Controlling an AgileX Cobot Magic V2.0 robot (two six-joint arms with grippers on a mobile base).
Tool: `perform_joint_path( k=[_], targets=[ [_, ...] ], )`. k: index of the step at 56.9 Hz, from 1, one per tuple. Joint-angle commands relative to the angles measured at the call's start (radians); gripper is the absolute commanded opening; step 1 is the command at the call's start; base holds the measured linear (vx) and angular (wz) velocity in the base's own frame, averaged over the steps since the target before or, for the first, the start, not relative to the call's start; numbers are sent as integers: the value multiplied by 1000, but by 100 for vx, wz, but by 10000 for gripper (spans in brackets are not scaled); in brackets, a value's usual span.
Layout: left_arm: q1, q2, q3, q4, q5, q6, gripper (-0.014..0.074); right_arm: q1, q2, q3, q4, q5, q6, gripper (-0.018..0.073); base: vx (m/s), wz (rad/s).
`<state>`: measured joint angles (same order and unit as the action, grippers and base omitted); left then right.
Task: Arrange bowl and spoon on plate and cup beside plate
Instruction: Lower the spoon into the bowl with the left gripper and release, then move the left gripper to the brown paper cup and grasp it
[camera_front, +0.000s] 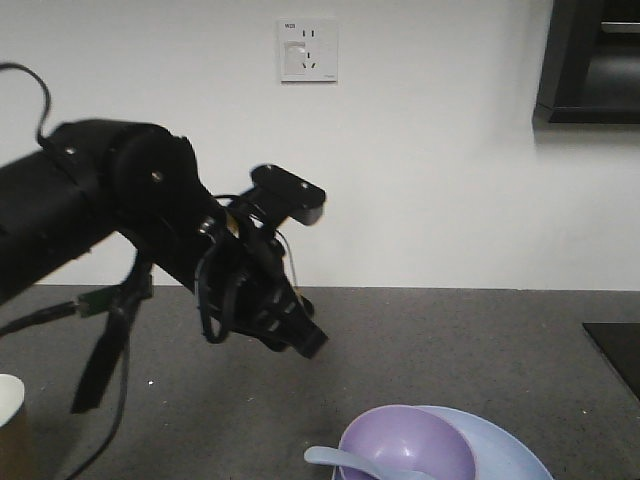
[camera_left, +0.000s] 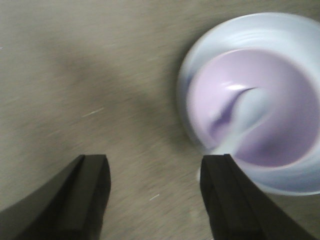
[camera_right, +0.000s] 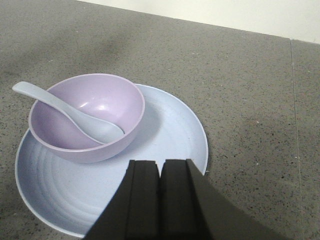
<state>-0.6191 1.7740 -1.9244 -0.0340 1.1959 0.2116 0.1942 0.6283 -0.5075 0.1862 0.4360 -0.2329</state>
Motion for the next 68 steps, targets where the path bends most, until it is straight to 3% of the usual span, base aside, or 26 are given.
perform_joint_path(
  k=[1,5,14,31,45,60,68],
  targets=[
    [20,-94,-37,182,28,-105,524,-2,-1,-31,-6,-84,-2,-8,0,0],
    [56,-121,-33,235,57,-143,524,-2,-1,-31,-6,-84,-2,-8,0,0],
    [166,-204,43,234,57,-151,524,-2,14,-31,-6,-82,-2,-8,0,0],
    [356,-313,328,233,54,-134,524,-2,50,-31,-5,-81,-2,-8,0,0],
    [368,-313,501,234,0,-134,524,-2,54,-31,-5,-82,-2,-8,0,0],
    [368,-302,562,235,-19,-138,521,-2,54,-31,-5,-80,-2,-8,0,0],
    [368,-263,569,235,-9,-136,463,-2,54,-31,-5,-79,-2,-8,0,0]
  ],
)
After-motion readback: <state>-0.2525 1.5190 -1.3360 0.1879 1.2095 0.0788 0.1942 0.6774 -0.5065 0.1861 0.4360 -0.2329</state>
